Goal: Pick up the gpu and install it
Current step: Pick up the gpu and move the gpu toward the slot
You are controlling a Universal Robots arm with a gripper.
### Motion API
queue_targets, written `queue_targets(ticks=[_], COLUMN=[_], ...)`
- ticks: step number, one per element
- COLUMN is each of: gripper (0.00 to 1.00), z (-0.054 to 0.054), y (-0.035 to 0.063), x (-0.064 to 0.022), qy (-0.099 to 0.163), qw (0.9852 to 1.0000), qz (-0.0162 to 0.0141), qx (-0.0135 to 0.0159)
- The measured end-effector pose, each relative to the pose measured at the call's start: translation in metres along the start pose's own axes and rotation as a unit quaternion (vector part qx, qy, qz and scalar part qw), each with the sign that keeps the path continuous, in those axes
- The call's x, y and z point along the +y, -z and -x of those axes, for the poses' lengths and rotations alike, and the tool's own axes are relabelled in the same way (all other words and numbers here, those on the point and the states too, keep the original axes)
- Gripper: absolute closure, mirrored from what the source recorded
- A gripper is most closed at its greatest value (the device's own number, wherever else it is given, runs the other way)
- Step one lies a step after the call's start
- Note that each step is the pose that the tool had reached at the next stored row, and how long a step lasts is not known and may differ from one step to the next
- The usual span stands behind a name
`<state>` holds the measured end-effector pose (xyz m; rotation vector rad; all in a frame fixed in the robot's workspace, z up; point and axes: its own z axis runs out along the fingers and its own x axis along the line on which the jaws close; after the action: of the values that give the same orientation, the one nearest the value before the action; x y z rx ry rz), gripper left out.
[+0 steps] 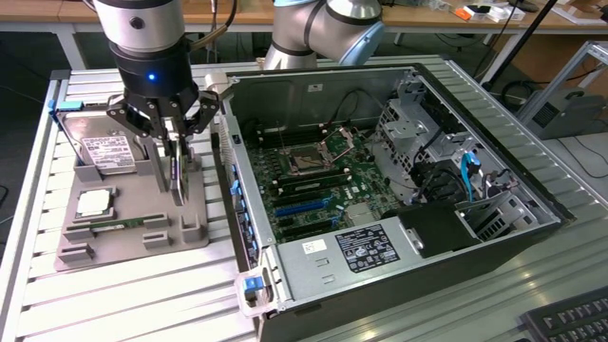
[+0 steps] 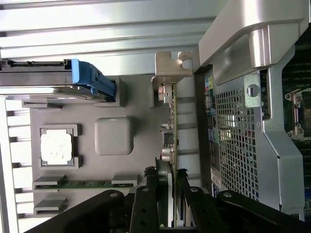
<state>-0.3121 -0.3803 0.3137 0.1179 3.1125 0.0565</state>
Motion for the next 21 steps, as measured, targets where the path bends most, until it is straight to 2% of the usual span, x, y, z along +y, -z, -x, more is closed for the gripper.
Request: queue_targets(ticks=[21], gripper=[0.73], z=[0.0002], y=[0.0055], x=[0.0002], qy=[0.000], qw=[1.0000], qz=[0.0000], qx=[-0.0001])
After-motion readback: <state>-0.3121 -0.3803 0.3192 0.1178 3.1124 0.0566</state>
